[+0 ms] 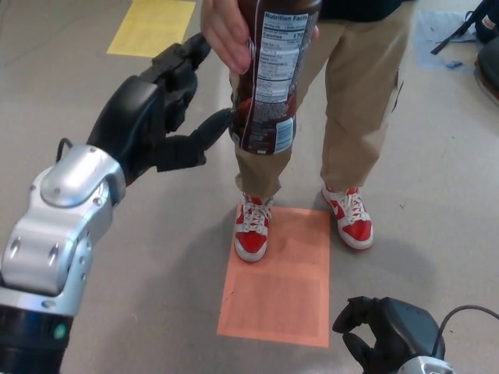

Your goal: The robot recieved a bottle of protein shake from a person using its left hand and then shake the protein up and down 2 two times and hand it back to the person

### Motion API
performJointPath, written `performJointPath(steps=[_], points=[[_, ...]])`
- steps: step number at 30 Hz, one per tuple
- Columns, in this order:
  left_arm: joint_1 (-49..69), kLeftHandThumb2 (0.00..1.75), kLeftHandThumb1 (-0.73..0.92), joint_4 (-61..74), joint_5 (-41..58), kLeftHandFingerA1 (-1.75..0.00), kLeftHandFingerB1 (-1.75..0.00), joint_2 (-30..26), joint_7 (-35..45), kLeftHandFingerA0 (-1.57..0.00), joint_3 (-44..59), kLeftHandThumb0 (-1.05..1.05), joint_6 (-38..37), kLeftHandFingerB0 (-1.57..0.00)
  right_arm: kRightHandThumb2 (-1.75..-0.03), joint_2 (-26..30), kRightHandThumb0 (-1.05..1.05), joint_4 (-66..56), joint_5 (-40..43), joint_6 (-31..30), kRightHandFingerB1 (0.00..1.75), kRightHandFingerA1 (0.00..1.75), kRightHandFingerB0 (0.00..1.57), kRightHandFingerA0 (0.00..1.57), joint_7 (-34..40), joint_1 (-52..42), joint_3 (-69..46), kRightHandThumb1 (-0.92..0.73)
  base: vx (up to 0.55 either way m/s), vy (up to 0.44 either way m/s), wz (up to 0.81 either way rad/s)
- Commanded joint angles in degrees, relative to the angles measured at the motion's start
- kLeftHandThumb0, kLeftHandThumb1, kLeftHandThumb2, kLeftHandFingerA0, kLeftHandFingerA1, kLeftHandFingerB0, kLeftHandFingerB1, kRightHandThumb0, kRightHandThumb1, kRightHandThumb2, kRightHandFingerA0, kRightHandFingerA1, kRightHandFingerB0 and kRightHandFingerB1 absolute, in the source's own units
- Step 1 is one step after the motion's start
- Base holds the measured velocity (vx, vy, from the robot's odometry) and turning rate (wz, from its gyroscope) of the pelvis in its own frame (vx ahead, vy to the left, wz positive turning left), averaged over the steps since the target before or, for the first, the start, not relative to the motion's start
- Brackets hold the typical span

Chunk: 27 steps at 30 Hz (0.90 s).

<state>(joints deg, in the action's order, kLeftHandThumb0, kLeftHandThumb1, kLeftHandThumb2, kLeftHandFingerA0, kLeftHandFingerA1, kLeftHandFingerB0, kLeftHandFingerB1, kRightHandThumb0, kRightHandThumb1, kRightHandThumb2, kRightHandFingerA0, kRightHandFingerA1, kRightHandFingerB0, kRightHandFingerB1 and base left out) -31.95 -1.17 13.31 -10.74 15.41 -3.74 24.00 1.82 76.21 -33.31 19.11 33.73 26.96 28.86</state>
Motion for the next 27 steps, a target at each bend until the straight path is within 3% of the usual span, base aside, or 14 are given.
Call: performJointPath(steps=[1,4,5,7,8,10,11,12,16,19,20,21,22,27], points=[[-13.8,0.84,0.52,-3.6,9.9,0.0,0.0,-5.2,13.1,0.0,-5.1,-0.9,34.4,0.0,-1.08,0.7,-0.52,0.7,-1.2,1.2,0.66,0.94,0.87,1.04,1.8,-3.6,0.5,-0.58,0.0,0.0,0.0],[-15.5,0.84,0.52,-5.3,9.0,0.0,0.0,-4.9,13.4,0.0,-6.0,-0.9,35.0,0.0,-1.15,0.7,-0.53,0.7,-1.0,1.1,0.73,0.97,0.81,1.01,1.4,-3.6,0.3,-0.55,0.0,0.0,0.0],[-16.6,0.84,0.52,-6.1,8.6,0.0,0.0,-5.0,13.8,0.0,-6.5,-0.9,35.2,0.0,-1.07,0.5,-0.52,0.6,-0.9,1.0,0.63,0.94,0.87,1.04,1.3,-3.4,0.2,-0.58,0.0,0.0,0.0],[-17.6,0.84,0.52,-6.6,7.9,0.0,0.0,-5.0,14.1,0.0,-7.4,-0.9,35.1,0.0,-1.07,0.6,-0.51,0.6,-0.8,0.9,0.63,0.93,0.87,1.04,1.2,-3.2,0.2,-0.58,0.0,0.0,0.0],[-18.2,0.84,0.52,-6.8,7.6,0.0,0.0,-4.9,14.4,0.0,-7.8,-0.91,34.8,0.0,-1.15,0.6,-0.51,0.5,-0.9,1.0,0.73,0.97,0.83,1.04,2.0,-3.2,0.2,-0.53,0.0,0.0,0.0],[-19.1,0.83,0.52,-7.4,7.4,0.0,0.0,-4.5,14.3,0.0,-7.8,-0.9,35.2,0.0,-1.09,0.5,-0.5,0.6,-1.1,0.6,0.64,0.9,0.89,1.05,2.4,-2.9,0.3,-0.56,0.0,0.0,0.0],[-19.7,0.6,0.65,-7.7,7.1,0.0,0.0,-4.4,14.5,0.0,-8.1,-0.9,35.2,0.0,-1.08,0.5,-0.5,0.6,-1.1,0.5,0.65,0.89,0.87,1.01,2.2,-2.8,0.3,-0.58,0.0,0.0,0.0],[-20.5,0.83,0.52,-8.2,6.6,0.0,0.0,-4.4,14.9,0.0,-8.8,-0.91,34.8,0.0,-1.09,0.6,-0.5,0.5,-1.1,0.5,0.64,0.9,0.87,1.02,1.8,-2.7,0.2,-0.57,0.0,0.0,0.0],[-21.6,0.84,0.53,-8.8,6.3,0.0,0.0,-4.2,15.4,0.0,-9.6,-0.91,34.4,0.0,-1.08,0.5,-0.48,0.5,-0.8,0.5,0.63,0.93,0.87,1.03,1.5,-2.6,0.0,-0.55,0.0,0.0,0.0],[-21.9,0.85,0.53,-9.2,6.5,0.0,0.0,-3.6,15.2,0.0,-9.5,-0.91,35.0,0.0,-1.15,0.4,-0.48,0.5,-0.8,0.6,0.73,1.02,0.8,1.05,1.1,-2.8,0.0,-0.53,0.0,0.0,0.0],[-22.1,0.85,0.53,-9.3,6.5,0.0,0.0,-3.5,15.5,0.0,-9.9,-0.91,34.8,0.0,-1.1,0.5,-0.48,0.5,-0.9,0.7,0.63,1.01,0.87,1.07,1.2,-2.9,0.1,-0.56,0.0,0.0,0.0],[-22.7,0.6,0.64,-9.7,6.3,0.0,0.0,-3.1,14.9,0.0,-9.8,-0.9,35.4,0.0,-1.09,0.5,-0.48,0.5,-1.2,0.4,0.63,0.98,0.87,1.05,1.5,-2.7,0.3,-0.56,0.0,0.0,0.0],[-23.0,0.82,0.51,-10.0,6.3,0.0,0.0,-2.7,14.6,0.0,-9.6,-0.89,35.8,0.0,-1.07,0.6,-0.47,0.5,-1.4,0.2,0.63,0.94,0.87,1.03,1.8,-2.5,0.5,-0.57,0.0,0.0,0.0],[-25.2,0.83,0.5,-12.1,4.9,0.0,0.0,-1.8,14.6,0.0,-10.3,-0.9,34.8,0.0,-1.03,0.7,-0.49,0.5,-1.2,0.1,0.64,0.95,0.86,1.01,1.7,-1.6,0.2,-0.59,0.0,0.0,0.0]])
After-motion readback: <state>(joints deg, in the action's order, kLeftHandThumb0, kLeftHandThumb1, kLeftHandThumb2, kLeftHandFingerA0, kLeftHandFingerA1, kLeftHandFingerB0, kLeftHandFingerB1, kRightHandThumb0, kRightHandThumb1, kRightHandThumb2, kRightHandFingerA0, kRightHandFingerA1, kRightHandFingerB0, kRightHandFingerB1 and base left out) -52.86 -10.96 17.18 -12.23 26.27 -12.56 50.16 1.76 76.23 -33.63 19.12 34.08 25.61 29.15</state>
